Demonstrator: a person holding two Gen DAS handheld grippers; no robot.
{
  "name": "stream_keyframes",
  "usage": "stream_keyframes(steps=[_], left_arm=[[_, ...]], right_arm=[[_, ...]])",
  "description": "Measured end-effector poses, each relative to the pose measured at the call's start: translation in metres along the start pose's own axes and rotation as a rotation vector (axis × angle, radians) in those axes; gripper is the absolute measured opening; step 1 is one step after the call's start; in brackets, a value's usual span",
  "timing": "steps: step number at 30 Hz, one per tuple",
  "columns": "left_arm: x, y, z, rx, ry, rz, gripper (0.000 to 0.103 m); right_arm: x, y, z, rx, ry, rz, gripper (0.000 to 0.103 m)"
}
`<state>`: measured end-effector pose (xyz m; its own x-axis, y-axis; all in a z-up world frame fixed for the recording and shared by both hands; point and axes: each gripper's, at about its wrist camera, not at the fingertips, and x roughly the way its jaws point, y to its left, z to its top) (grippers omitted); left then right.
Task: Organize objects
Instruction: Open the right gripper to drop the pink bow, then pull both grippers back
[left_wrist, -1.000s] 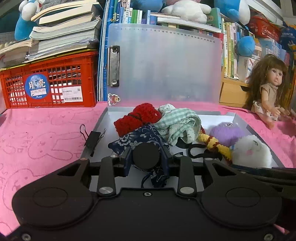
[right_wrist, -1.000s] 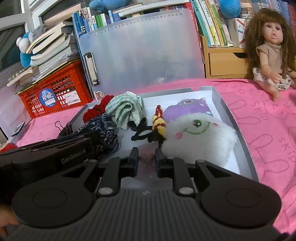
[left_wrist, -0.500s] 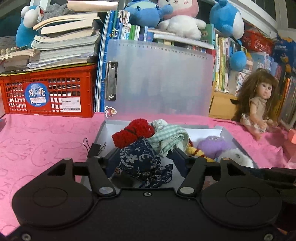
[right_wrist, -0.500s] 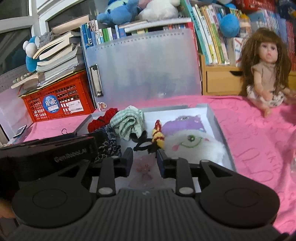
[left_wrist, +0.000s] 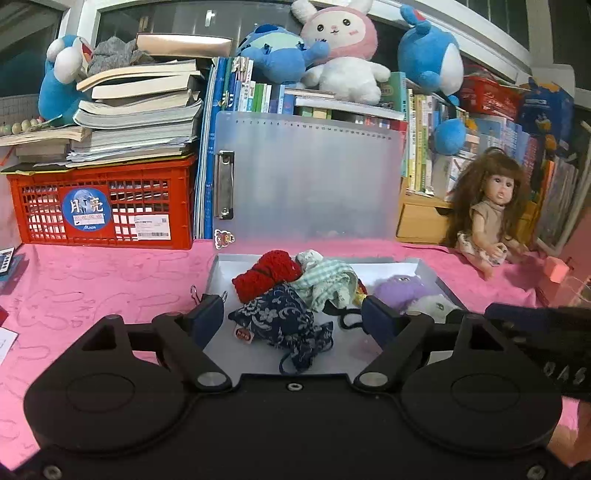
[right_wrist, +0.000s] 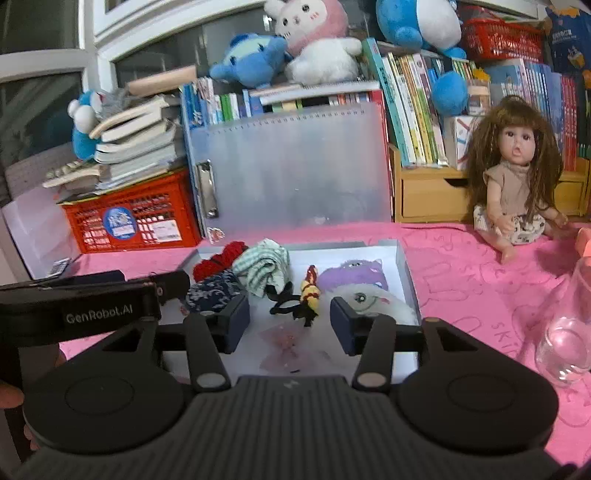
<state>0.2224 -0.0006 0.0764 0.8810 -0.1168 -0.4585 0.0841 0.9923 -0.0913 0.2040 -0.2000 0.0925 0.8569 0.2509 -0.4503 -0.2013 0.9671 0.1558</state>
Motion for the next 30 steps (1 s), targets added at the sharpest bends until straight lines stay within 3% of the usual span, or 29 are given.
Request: stream_keyframes(steps=[17, 30], left_arm=[[-0.066, 0.019, -0.047, 0.034, -0.004, 0.005, 0.086], [-0.09, 0.025, -0.091, 0.042, 0.022, 0.029, 0.088]], right_arm=[[-0.056, 0.016, -0.041, -0.081, -0.032, 0.017, 0.076], [-0.085, 0.027, -0.079, -0.129, -0.037, 0.0, 0.081]])
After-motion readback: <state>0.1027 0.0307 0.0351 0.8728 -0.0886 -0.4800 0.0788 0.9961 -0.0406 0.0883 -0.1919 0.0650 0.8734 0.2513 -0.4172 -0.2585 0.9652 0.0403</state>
